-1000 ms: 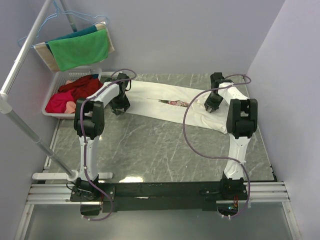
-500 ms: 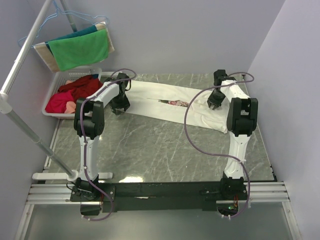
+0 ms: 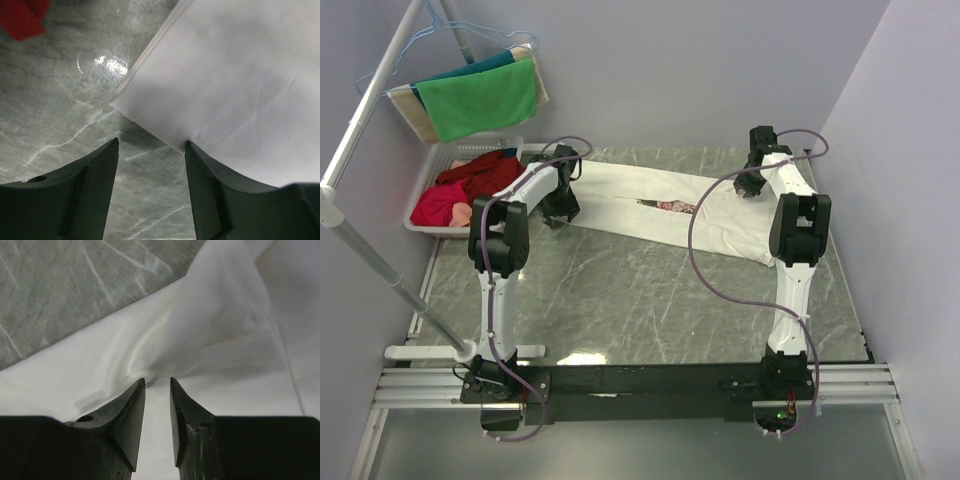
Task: Fold and stack the t-shirts
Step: Fold the tshirt
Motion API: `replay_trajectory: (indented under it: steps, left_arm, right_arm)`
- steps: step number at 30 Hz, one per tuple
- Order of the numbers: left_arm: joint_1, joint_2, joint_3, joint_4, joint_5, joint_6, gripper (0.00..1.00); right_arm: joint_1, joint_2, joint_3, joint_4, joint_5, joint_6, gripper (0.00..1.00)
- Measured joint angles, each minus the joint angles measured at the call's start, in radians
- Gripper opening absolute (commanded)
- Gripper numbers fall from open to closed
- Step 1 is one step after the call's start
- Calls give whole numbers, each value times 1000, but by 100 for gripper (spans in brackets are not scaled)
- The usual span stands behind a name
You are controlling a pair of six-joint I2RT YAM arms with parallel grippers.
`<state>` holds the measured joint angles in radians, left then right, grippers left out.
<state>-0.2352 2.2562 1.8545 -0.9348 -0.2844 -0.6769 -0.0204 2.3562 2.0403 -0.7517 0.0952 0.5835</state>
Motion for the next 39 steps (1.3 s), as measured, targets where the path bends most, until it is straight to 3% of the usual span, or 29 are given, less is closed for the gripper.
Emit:
replay_trajectory:
  steps: [8,15,20,28,39]
  left_arm:
    - [1,0,1,10,3,14,62]
    - [1,-2,1,80,31,63,69]
    - [1,-8,1,116,57,90,69]
    - [1,-8,1,108,60,85,68]
    - [1,-7,-2,93,76,58,67]
  right_arm:
    - [0,-19,-54,114,-52,2,34]
    - [0,-134,-117,78,-60,-16,35]
    - [0,-270,-237,-19,-34,-23,34]
    - [-4,-494,-578,-137,94,3,34]
    - [-36,-615,-730,-133,151,21,27]
